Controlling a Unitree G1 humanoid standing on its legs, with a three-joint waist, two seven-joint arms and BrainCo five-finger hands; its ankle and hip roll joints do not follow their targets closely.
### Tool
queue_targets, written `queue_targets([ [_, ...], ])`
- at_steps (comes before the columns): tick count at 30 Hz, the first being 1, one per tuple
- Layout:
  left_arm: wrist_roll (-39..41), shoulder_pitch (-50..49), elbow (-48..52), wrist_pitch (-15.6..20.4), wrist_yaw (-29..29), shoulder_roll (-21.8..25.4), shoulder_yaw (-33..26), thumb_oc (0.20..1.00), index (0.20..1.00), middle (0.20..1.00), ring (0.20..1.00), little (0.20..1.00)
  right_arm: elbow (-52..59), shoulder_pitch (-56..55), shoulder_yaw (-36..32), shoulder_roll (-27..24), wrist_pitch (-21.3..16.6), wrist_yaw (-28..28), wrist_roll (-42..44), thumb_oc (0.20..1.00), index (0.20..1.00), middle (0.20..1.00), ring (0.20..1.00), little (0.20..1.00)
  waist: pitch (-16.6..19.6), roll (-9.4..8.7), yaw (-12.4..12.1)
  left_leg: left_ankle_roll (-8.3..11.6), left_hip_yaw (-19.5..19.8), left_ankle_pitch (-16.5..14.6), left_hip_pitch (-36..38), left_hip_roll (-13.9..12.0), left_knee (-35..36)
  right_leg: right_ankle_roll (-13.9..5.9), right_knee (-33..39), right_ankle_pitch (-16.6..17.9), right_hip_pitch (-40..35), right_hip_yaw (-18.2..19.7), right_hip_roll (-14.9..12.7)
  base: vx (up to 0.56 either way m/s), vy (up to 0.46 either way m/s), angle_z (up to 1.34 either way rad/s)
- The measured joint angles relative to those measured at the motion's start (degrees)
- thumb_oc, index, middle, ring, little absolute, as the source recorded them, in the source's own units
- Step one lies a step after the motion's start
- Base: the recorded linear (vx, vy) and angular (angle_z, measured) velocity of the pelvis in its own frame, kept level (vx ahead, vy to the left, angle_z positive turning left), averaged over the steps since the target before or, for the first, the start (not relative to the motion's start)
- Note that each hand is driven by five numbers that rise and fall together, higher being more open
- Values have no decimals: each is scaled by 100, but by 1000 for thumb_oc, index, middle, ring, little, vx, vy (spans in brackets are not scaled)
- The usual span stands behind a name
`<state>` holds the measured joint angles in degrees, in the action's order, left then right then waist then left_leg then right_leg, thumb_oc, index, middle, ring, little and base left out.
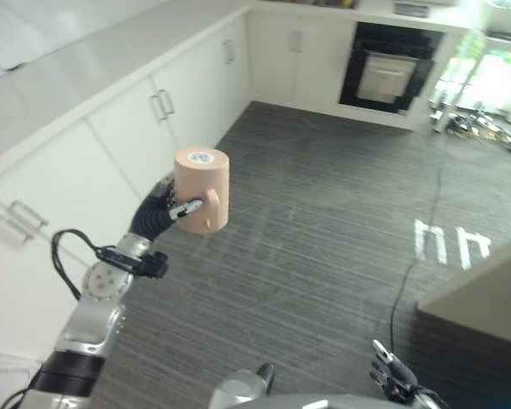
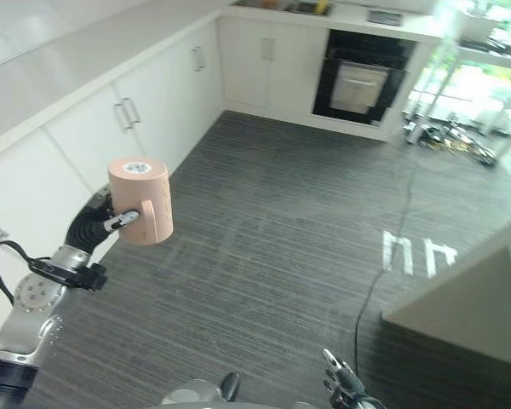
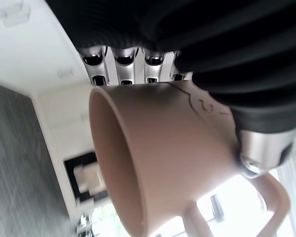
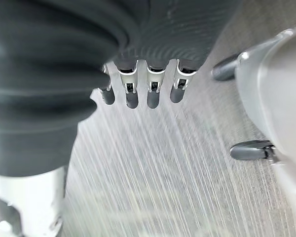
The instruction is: Place the dishes in the dishwasher.
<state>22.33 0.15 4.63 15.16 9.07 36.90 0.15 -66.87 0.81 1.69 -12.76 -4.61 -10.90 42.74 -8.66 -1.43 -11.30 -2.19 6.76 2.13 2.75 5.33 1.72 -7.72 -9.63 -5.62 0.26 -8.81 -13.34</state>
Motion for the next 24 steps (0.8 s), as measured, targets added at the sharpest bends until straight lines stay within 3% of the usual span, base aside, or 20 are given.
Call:
queue_targets([
  [1, -1, -3, 11, -13, -32, -40, -26, 200, 200, 200, 200, 200, -57, 206, 1, 74, 26, -15, -5, 1000, 1000, 1000, 1000, 1000, 7, 73, -184, -10, -348, -23, 253, -176, 154, 7, 555, 226, -333, -261, 24, 42, -119, -98],
  [2, -3, -2, 10, -43, -54, -37, -26, 200, 200, 200, 200, 200, -61, 225, 5, 145, 32, -29, -5, 1000, 1000, 1000, 1000, 1000, 26, 29, -178, 38, -470, -65, 346, -212, 184, -10, 721, 400, -438, -313, 6, 29, -113, -116],
  [4, -111, 23, 36, -160, -43, -115, 29, 200, 200, 200, 200, 200, -118, 117, 13, 219, 39, -37, 4, 1000, 1000, 1000, 1000, 1000, 100, -98, 55, 113, -544, -116, 462, -272, 225, -156, 1231, 771, -790, -328, 115, 9, -104, -39],
  [5, -117, 20, 97, -173, -32, -147, 66, 200, 200, 200, 200, 200, -142, 49, 13, 192, 42, -33, 11, 1000, 1000, 1000, 1000, 1000, 102, -101, 157, 152, -548, -141, 468, -329, 233, -134, 1435, 838, -882, -354, 193, -2, -85, -5],
  [9, -350, 15, 206, -185, -41, -255, 97, 200, 200, 200, 200, 200, -242, -406, 8, -36, 397, -271, 360, 1000, 1000, 1000, 1000, 1000, 118, 153, 386, 299, -582, -129, 544, -643, 304, -1, 1501, 796, -937, -425, 479, 2, -81, -3],
  [12, -459, 15, 199, -247, -46, -282, 97, 200, 200, 200, 200, 200, -296, -501, -1, -156, 642, -753, 733, 1000, 1000, 1000, 1000, 1000, 200, 325, 457, 441, -588, -129, 540, -814, 306, 146, 1502, 778, -923, -416, 652, 10, -37, -2],
  [18, -603, 12, 201, -244, 37, -501, 231, 200, 200, 200, 200, 200, -287, -503, 5, -342, 675, -1231, 671, 1000, 1000, 1000, 1000, 1000, 410, 626, 576, 506, -687, -92, 540, -936, 307, 292, 1501, 819, -878, -292, 776, 23, 6, -1],
  [21, -350, 86, 200, -130, -544, -699, 217, 200, 200, 200, 200, 200, -354, -614, 4, -327, 823, -1228, 54, 1000, 1000, 1000, 1000, 1000, 418, 603, 707, 502, -682, -98, 644, -912, 333, 288, 1497, 818, -1003, -276, 793, 0, 0, 0],
  [24, -319, 166, 199, -77, -669, -746, 212, 200, 200, 200, 200, 200, -339, -695, 2, -339, 777, -1207, 2, 1000, 1000, 1000, 1000, 1000, 471, 555, 847, 494, -701, -106, 649, -908, 346, 284, 1498, 815, -1000, -257, 792, 11, -16, -2],
])
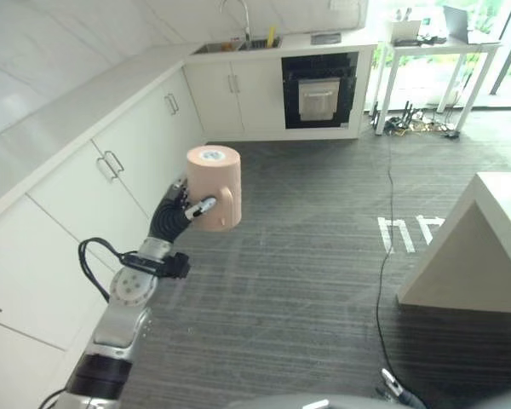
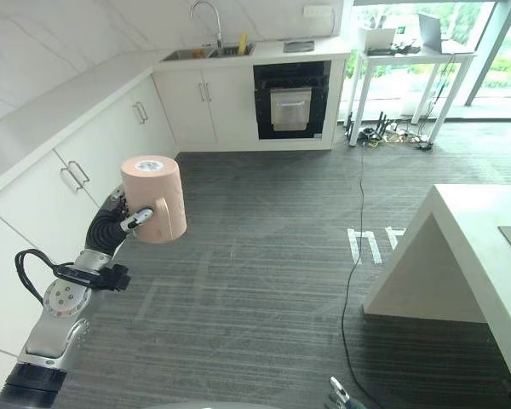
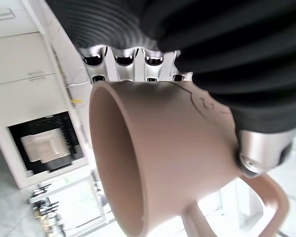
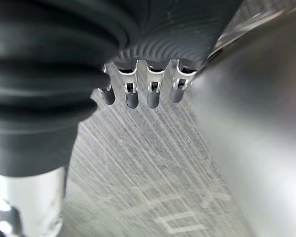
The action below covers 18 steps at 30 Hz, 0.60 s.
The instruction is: Place the dishes in the dishwasher.
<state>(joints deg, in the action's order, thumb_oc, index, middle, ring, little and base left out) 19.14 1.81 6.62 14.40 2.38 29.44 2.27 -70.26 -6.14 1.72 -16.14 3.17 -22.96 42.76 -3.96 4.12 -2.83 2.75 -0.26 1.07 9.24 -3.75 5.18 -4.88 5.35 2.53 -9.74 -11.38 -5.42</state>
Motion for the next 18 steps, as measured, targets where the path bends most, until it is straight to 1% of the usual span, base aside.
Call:
queue_targets([
  [3, 4, 77, 0, 48, 0, -5, -1, 200, 200, 200, 200, 200, 4, -91, -8, 3, 14, 27, 3, 1000, 1000, 1000, 1000, 1000, 16, -35, 90, -8, -11, -5, 4, -6, 2, -10, 0, 9, 1, 17, -1, 29, -51, -4],
  [7, 4, 77, -2, 48, -10, -40, 1, 200, 200, 200, 200, 200, -3, -73, -3, 7, 131, 50, -11, 1000, 1000, 1000, 1000, 1000, 35, -63, 100, -55, -12, -34, 7, -35, 1, -13, 0, 11, 2, 30, 7, 55, -135, -1],
  [10, 1, 76, -5, 48, -100, -43, 2, 200, 200, 200, 200, 200, -12, -58, 6, 24, 142, 102, -9, 1000, 1000, 1000, 1000, 1000, 46, -86, 98, -52, -12, -32, 15, -88, -36, 19, -15, -16, 5, 62, 97, 34, -138, -3],
  [11, 0, 77, -13, 49, -126, -47, 3, 200, 200, 200, 200, 200, -28, -49, 5, 20, 142, 102, -14, 1000, 1000, 1000, 1000, 1000, 45, -86, 102, -24, -13, -12, 8, -107, -77, 27, -33, -30, 5, 83, 126, 26, -138, -12],
  [12, -1, 78, -49, 49, -171, -47, 4, 200, 200, 200, 200, 200, -78, -25, 4, 8, 140, 99, -51, 1000, 1000, 1000, 1000, 1000, 40, -87, 108, -35, -18, -67, -24, -123, -246, 80, -51, -65, 15, 129, 158, 18, -123, -12],
  [13, -4, 101, -136, 52, -244, -47, 1, 200, 200, 200, 200, 200, -129, 84, 6, 1, 125, 98, -121, 1000, 1000, 1000, 1000, 1000, 15, -70, 118, -56, -15, -211, -216, -154, -616, 171, -335, -237, 164, 187, 195, 11, -136, -18],
  [14, -7, 126, -244, 72, -310, -44, -10, 200, 200, 200, 200, 200, -129, 198, 18, -8, 121, 92, -147, 1000, 1000, 1000, 1000, 1000, -52, -89, 109, -116, -18, -311, -459, -185, -1092, 244, -939, -521, 529, 320, 210, 14, -112, -18],
  [15, -7, 124, -291, 79, -356, -46, -23, 200, 200, 200, 200, 200, -129, 305, 23, -12, 120, 83, -188, 1000, 1000, 1000, 1000, 1000, -101, -109, 89, -51, -22, -346, -647, -197, -1440, 314, -1499, -762, 782, 421, 227, 47, -104, -13],
  [16, -9, 190, -316, 99, -380, 50, -75, 200, 200, 200, 200, 200, -132, 520, 22, 18, 120, 35, -238, 1000, 1000, 1000, 1000, 1000, -303, -314, 106, 198, -16, -478, -1131, -151, -2410, 547, -2701, -1281, 1314, 540, 288, 129, -39, 10],
  [17, -9, 261, -431, 110, -385, 58, -46, 200, 200, 200, 200, 200, -161, 607, 62, -21, 120, 23, -290, 1000, 1000, 1000, 1000, 1000, -508, -426, 97, 229, 55, -328, -1627, -49, -3466, 753, -2962, -1615, 1371, 699, 256, 256, 36, 13],
  [18, -5, 220, -516, 136, -373, 66, -42, 200, 200, 200, 200, 200, -221, 604, 129, -77, 118, 12, -332, 1000, 1000, 1000, 1000, 1000, -581, -491, 28, 282, 135, -126, -2084, -5, -4116, 801, -2961, -1611, 1366, 828, 306, 324, 109, 23],
])
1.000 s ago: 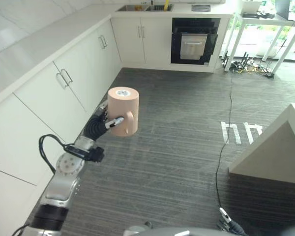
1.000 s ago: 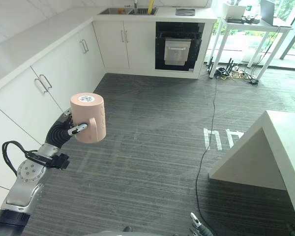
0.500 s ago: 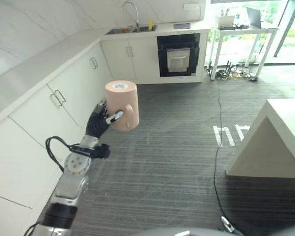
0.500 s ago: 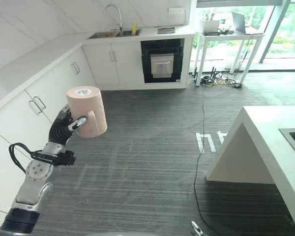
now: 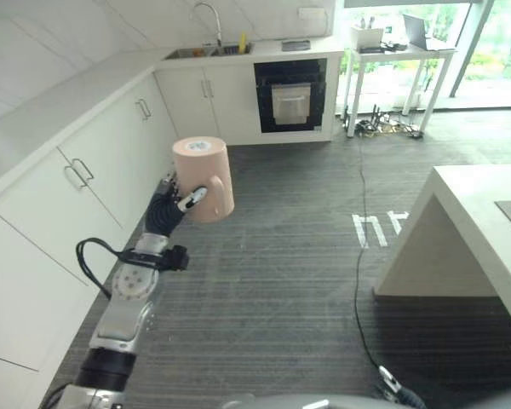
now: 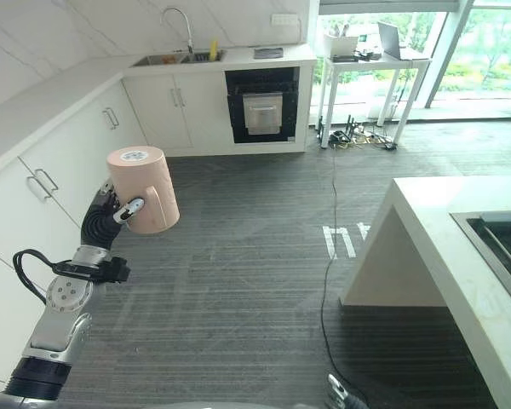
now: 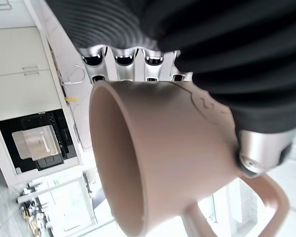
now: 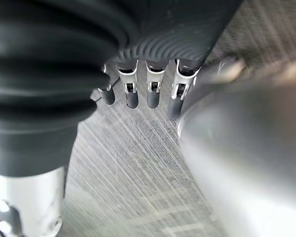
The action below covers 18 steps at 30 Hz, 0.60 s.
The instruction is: Place the dishes in the dishwasher.
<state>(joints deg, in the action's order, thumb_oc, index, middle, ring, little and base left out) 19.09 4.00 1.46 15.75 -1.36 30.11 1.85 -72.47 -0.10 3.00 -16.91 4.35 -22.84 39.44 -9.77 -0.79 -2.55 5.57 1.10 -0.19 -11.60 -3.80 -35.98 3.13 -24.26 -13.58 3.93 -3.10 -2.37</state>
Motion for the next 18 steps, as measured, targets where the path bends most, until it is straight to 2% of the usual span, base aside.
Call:
queue_targets([
  [1, 2, -4, -28, 30, 50, -22, -44, 200, 200, 200, 200, 200, -69, 2, 59, -84, -14, -22, -7, 1000, 1000, 1000, 1000, 1000, -19, 26, 7, -20, -62, -64, -244, 76, 114, -32, 196, 22, -46, -2, 12, 459, 204, 24],
  [2, 2, 1, -83, 68, 106, -164, -55, 200, 200, 200, 200, 200, -212, -35, 55, -159, 14, -36, -10, 1000, 1000, 1000, 1000, 1000, -59, 197, 43, -17, -180, -23, -148, 126, 1176, -146, 1013, 92, -422, -4, 122, 483, 225, 21],
  [3, 1, 90, -123, 101, 191, -267, -116, 200, 200, 200, 200, 200, -369, -23, 27, -221, 56, -67, -7, 1000, 1000, 1000, 1000, 1000, -178, 458, -102, 10, -184, 86, 94, 82, 2495, -74, 1139, 87, -749, 7, 349, 489, 232, 23],
  [4, 1, 255, -129, 245, 287, -117, -345, 200, 200, 200, 200, 200, -337, -58, 21, -117, 167, -80, 2, 1000, 1000, 1000, 1000, 1000, -239, 388, -74, 220, -101, 299, 165, 142, 3700, 27, 1306, 196, -1115, 152, 330, 479, 270, 17],
  [5, 2, 269, -198, 226, 301, -275, -419, 200, 200, 200, 200, 200, -340, -126, -181, -194, 160, -79, 11, 1000, 1000, 1000, 1000, 1000, -449, 658, -84, 224, 86, 446, 238, 0, 4143, 94, 1436, 236, -1491, 171, 516, 524, 380, -2],
  [6, 2, 236, -195, 233, 353, -271, -435, 200, 200, 200, 200, 200, -333, -270, -205, -217, 154, -85, 13, 1000, 1000, 1000, 1000, 1000, -445, 677, -220, 246, 34, 464, 204, 12, 4072, 111, 1440, 180, -1580, 267, 485, 485, 388, -13],
  [7, -2, 269, -176, 252, 370, -271, -462, 200, 200, 200, 200, 200, -324, -305, -256, -221, 155, -88, 12, 1000, 1000, 1000, 1000, 1000, -438, 663, -239, 233, -33, 456, 82, 22, 3840, 81, 1467, 125, -1625, 269, 476, 401, 371, -46],
  [8, -14, 276, -185, 303, 358, -279, -485, 200, 200, 200, 200, 200, -343, -321, -187, -244, 164, -49, 7, 1000, 1000, 1000, 1000, 1000, -414, 601, -315, -31, -155, 292, 89, 25, 3613, 15, 1408, 61, -1600, 388, 395, 332, 303, -36],
  [9, -23, 268, -187, 302, 351, -279, -487, 200, 200, 200, 200, 200, -340, -320, -169, -253, 159, -36, 6, 1000, 1000, 1000, 1000, 1000, -382, 551, -347, -108, -154, 246, 95, 75, 3547, 45, 1408, 57, -1592, 445, 355, 352, 313, -56],
  [10, -86, 276, -117, 306, 353, -274, -462, 200, 200, 200, 200, 200, -339, -311, -207, -250, 184, -18, 6, 1000, 1000, 1000, 1000, 1000, -324, 415, -328, -165, -62, 228, 236, 234, 3279, -50, 1449, -52, -1661, 581, 211, 319, 263, -53],
  [11, -249, 275, -117, 304, 385, -276, -455, 200, 200, 200, 200, 200, -328, -362, -278, -249, 228, -5, 6, 1000, 1000, 1000, 1000, 1000, -252, 358, -311, -368, 140, 265, 709, 420, 3432, -199, 1432, -181, -1824, 694, 79, 317, 274, -47],
  [12, -302, 281, -121, 299, 401, -278, -454, 200, 200, 200, 200, 200, -325, -446, -315, -169, 218, 9, 5, 1000, 1000, 1000, 1000, 1000, -239, 216, -289, -575, 92, 615, 960, 570, 3645, -409, 1410, -230, -1960, 706, -69, 327, 327, -40],
  [13, -368, 285, -127, 266, 410, -254, -453, 200, 200, 200, 200, 200, -312, -531, -317, -52, 214, 8, 0, 1000, 1000, 1000, 1000, 1000, -172, 60, -276, -725, -48, 742, 1038, 679, 3606, -510, 1350, -273, -2063, 678, -175, 315, 361, -27],
  [14, -454, 303, -158, 187, 437, -147, -431, 200, 200, 200, 200, 200, -274, -598, -293, 111, 196, 11, 6, 1000, 1000, 1000, 1000, 1000, -134, -44, -262, -882, -128, 683, 1215, 773, 3659, -601, 882, -229, -1999, 531, -260, 260, 352, -9],
  [15, -456, 369, -167, 153, 502, -24, -396, 200, 200, 200, 200, 200, -114, -697, -199, 263, 128, 18, 30, 1000, 1000, 1000, 1000, 1000, -47, -67, -210, -962, -97, 626, 1445, 813, 3856, -818, -74, -99, -1626, 368, -320, 273, 357, 13],
  [17, -453, 580, -162, 142, 574, 160, -401, 200, 200, 200, 200, 200, 92, -877, -140, 456, -50, 98, 247, 1000, 1000, 1000, 1000, 1000, 109, -246, -141, -1255, -6, 450, 1625, 1118, 3862, -1447, -1805, 333, -833, 440, -590, 242, 302, 28],
  [18, -452, 630, -153, 89, 595, 273, -405, 200, 200, 200, 200, 200, 185, -825, -191, 466, -141, 109, 303, 1000, 1000, 1000, 1000, 1000, 123, -292, -122, -1417, -25, 283, 1665, 1276, 3650, -1910, -3165, 876, -158, 534, -702, 275, 229, 15],
])
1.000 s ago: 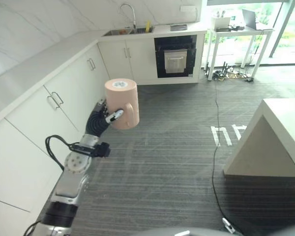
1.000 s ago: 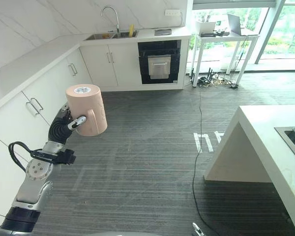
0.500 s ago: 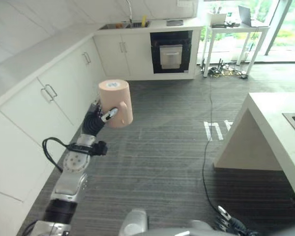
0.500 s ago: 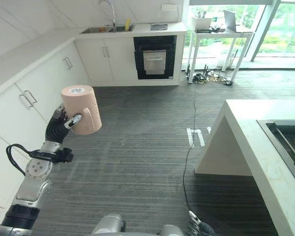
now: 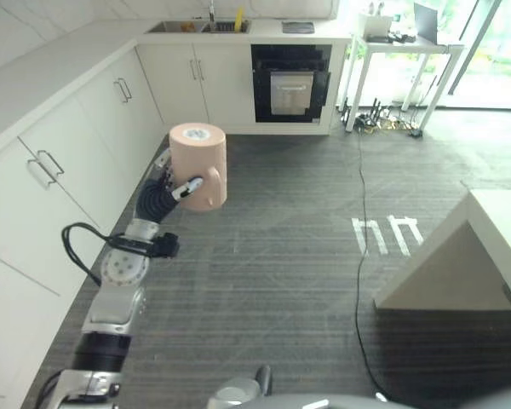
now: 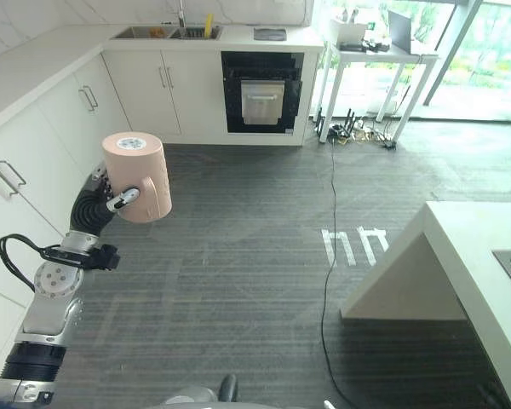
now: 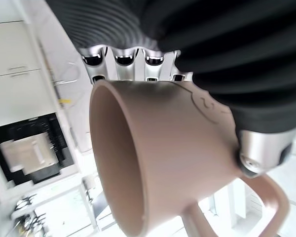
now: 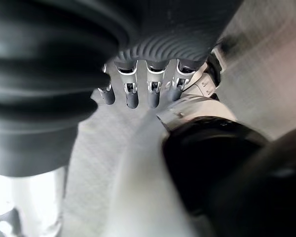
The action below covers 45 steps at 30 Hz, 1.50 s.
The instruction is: Place the dishes in the dishwasher.
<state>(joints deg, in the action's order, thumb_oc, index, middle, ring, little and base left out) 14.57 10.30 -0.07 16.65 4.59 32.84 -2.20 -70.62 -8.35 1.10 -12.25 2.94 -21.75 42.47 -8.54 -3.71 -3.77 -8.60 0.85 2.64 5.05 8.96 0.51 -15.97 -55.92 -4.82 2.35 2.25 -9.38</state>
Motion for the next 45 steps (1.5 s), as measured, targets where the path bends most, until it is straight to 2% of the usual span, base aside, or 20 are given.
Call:
queue_targets([
  [3, 9, -49, 11, -62, 0, 33, 8, 200, 200, 200, 200, 200, 191, 154, 1, -219, -8, 21, 22, 1000, 1000, 1000, 1000, 1000, -42, 338, 48, -170, 48, -338, 180, -33, -106, 911, -449, -551, 1020, -605, 226, 322, 90, -9],
  [5, 9, -32, -11, -73, 7, 85, 42, 200, 200, 200, 200, 200, 305, 220, 15, -214, 17, 28, 24, 1000, 1000, 1000, 1000, 1000, -97, 445, 336, 41, 250, -431, 447, -101, 24, 1203, 1401, -742, 1604, -615, 848, 551, -168, 52],
  [8, 1, 155, -13, -171, -128, 98, 589, 200, 200, 200, 200, 200, 131, -59, 10, -300, 118, -34, 149, 1000, 1000, 1000, 1000, 1000, -201, 99, 635, 289, -123, -1456, 469, 146, -729, 1189, 5131, 80, 1916, -982, 12, 677, -300, 113],
  [13, -149, -417, 30, -180, -258, -90, 414, 200, 200, 200, 200, 200, -303, 73, -170, -333, 371, -377, 163, 1000, 1000, 1000, 1000, 1000, -170, 239, 533, 493, 122, -1756, 1511, -68, -918, 1957, 3920, 665, 1370, -1102, 646, 509, -231, 0],
  [17, -405, -874, 186, -200, -350, -386, 448, 200, 200, 200, 200, 200, -56, 377, -151, -671, 392, -441, 273, 1000, 1000, 1000, 1000, 1000, -205, 607, 526, 1073, 16, -1175, 1261, -201, -2272, 2269, 3949, 439, 848, -762, 931, 471, -248, -24],
  [18, -466, -879, 586, -262, -440, -362, 359, 200, 200, 200, 200, 200, -73, 603, -30, -683, 363, -577, 258, 1000, 1000, 1000, 1000, 1000, -220, 601, 456, 1034, -364, 312, 363, -307, -4212, 2274, 4084, 30, 330, -612, 1013, 542, -292, -20],
  [21, -448, -651, 1004, -296, -397, -145, 202, 200, 200, 200, 200, 200, -94, 752, -147, -608, 288, -717, 271, 1000, 1000, 1000, 1000, 1000, -313, 342, 260, 814, -410, 27, -1816, -914, -6429, 2582, 4271, -633, -478, -417, 900, 533, -86, -20],
  [24, -447, -644, 606, -340, -313, 8, 154, 200, 200, 200, 200, 200, -46, 692, -365, -697, 275, -757, 270, 1000, 1000, 1000, 1000, 1000, -378, 427, 67, 844, -255, -370, -2197, -836, -2808, 1669, 4975, -617, -1589, -318, 570, 577, 210, -62],
  [26, -448, -702, 569, -264, -282, -102, 156, 200, 200, 200, 200, 200, 88, 614, -93, -688, 326, -728, 260, 1000, 1000, 1000, 1000, 1000, -308, 677, 52, 1025, 269, -278, -1992, -887, -288, 1609, 5293, -1086, -2251, -137, 565, 685, 281, -46],
  [30, -482, -1027, 335, -364, -143, -260, 174, 200, 200, 200, 200, 200, -304, 507, 4, -613, 400, -725, 148, 1000, 1000, 1000, 1000, 1000, -408, 470, -179, 1118, -43, -161, -1667, -468, -709, 1090, 4595, -1788, -2645, 20, 185, 500, 263, -58],
  [32, -587, -993, 453, -265, -134, -202, 63, 200, 200, 200, 200, 200, -331, 582, 85, -630, 394, -579, 63, 1000, 1000, 1000, 1000, 1000, -366, 428, -291, 666, -187, 148, -1234, -215, -875, 1404, 4455, -1539, -2435, -310, 372, 574, 299, -61],
  [34, -673, -494, 456, -253, 87, -150, -2, 200, 200, 200, 200, 200, -305, 602, -97, -531, 402, -388, 268, 1000, 1000, 1000, 1000, 1000, -385, 335, -256, 186, -311, -379, -1164, 57, -1406, 1070, 4050, -1233, -2578, -296, 123, 633, 448, -15],
  [36, -668, -293, 436, -300, 260, 22, -19, 200, 200, 200, 200, 200, -141, 200, -123, -321, 198, -209, -71, 1000, 1000, 1000, 1000, 1000, -317, 172, -259, 42, -228, -505, -556, 185, -988, 476, 2074, -696, -1921, -265, 0, 347, 305, 30],
  [37, -658, -94, 454, -309, 327, 232, 133, 200, 200, 200, 200, 200, -27, 13, 396, 20, -115, 170, -650, 1000, 1000, 1000, 1000, 1000, -134, -60, -132, -168, -40, -584, -177, 283, -761, -5, -967, 339, 336, 6, 375, 553, 292, 29],
  [38, -662, -85, 434, -315, 353, 232, 265, 200, 200, 200, 200, 200, -22, 34, 398, 19, -143, 186, -651, 1000, 1000, 1000, 1000, 1000, -132, -7, -48, -184, -4, -621, -83, 314, -760, 3, -1137, 332, 617, 3, 462, 679, 87, 5],
  [39, -679, 38, 593, -394, 285, 97, 445, 200, 200, 200, 200, 200, 241, 296, 397, -297, -395, 474, -817, 1000, 1000, 1000, 1000, 1000, -337, 522, 126, -468, 124, -1030, -27, 160, -957, 1079, -1228, -311, 1830, -830, 252, 585, -57, 18],
  [41, -1063, 546, 128, -500, 149, 275, 989, 200, 200, 200, 200, 200, 537, 479, 282, -593, -502, 768, -921, 1000, 1000, 1000, 1000, 1000, -467, 859, 457, 839, 415, -1020, 380, 29, -793, 1560, 2902, -291, 2339, -1398, 112, 374, -398, 44],
  [42, -1124, 510, 50, -542, 85, 292, 1038, 200, 200, 200, 200, 200, 459, 485, 271, -607, -482, 805, -933, 1000, 1000, 1000, 1000, 1000, -563, 603, 361, 1302, 269, -1021, 272, 281, -1567, 1913, 3561, -114, 2225, -1360, 12, 368, -465, 81],
  [43, -1129, 674, 74, -565, -23, 680, 1225, 200, 200, 200, 200, 200, 146, 558, 9, -400, -449, 767, -1007, 1000, 1000, 1000, 1000, 1000, -561, -28, 373, 640, 400, -1578, -454, 445, -3099, 1889, 4290, 444, 2083, -1104, -535, 322, -422, 127],
  [45, -1361, 200, 477, -697, -224, 1008, 996, 200, 200, 200, 200, 200, -393, 657, -80, -319, -356, 831, -1309, 1000, 1000, 1000, 1000, 1000, -544, -128, -138, 557, 230, -2035, 63, -166, -1981, 1378, 4501, 876, 1780, -823, -557, 258, -355, 76],
])
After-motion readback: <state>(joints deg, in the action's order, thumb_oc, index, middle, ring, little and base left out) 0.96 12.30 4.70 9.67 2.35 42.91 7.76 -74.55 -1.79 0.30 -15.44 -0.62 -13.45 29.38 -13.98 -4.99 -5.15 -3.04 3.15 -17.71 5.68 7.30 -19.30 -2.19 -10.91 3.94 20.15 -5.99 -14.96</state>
